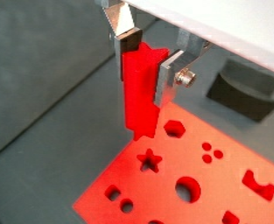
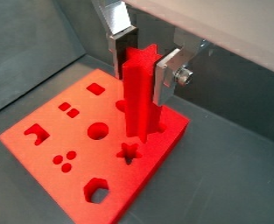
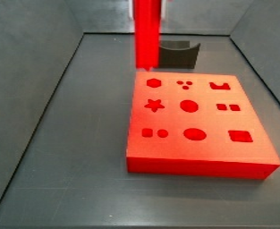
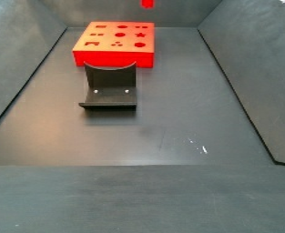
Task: Insert the star object.
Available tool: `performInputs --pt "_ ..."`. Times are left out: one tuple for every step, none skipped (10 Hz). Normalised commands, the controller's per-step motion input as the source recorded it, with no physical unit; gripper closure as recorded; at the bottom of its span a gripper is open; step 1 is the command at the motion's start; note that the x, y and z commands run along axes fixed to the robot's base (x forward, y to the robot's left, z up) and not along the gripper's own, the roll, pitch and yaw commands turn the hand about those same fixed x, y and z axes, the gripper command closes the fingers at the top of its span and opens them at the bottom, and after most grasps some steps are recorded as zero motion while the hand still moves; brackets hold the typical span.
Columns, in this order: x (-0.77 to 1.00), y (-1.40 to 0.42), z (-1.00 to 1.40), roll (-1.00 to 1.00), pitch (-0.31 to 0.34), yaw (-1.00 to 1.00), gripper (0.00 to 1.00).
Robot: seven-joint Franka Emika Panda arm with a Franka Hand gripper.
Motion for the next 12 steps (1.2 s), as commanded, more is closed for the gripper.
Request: performInputs --pt "0.56 0.00 -0.53 0.31 0.000 -0.52 1.00" --pt "0.49 0.00 -0.46 0.38 0.000 -0.51 1.00" --pt "0.54 0.00 -0.33 0.32 0.000 -0.52 1.00" --pt "0.53 -0.08 -0.35 0.12 -0.010 -0.58 1.00" --pt "0.49 -0.03 -0.33 0.00 -0.019 -0.63 1.00" --pt "0.34 0.00 -0.33 -0.11 -0.073 -0.71 1.00" --pt "0.21 0.00 -0.33 -0.10 -0.074 -0.62 1.00" --pt "0.10 -0.08 -0.18 -0.03 0.000 -0.31 1.00" --pt "-0.05 -0.15 -0.11 0.06 0.053 -0.15 1.00" --pt "-0.11 -0.23 0.00 0.19 0.123 -0.08 1.00" --pt "-0.17 -0.13 0.00 0.16 0.124 -0.11 1.00" --pt "-0.07 -0.09 -0.11 0.18 0.107 -0.09 1.00"
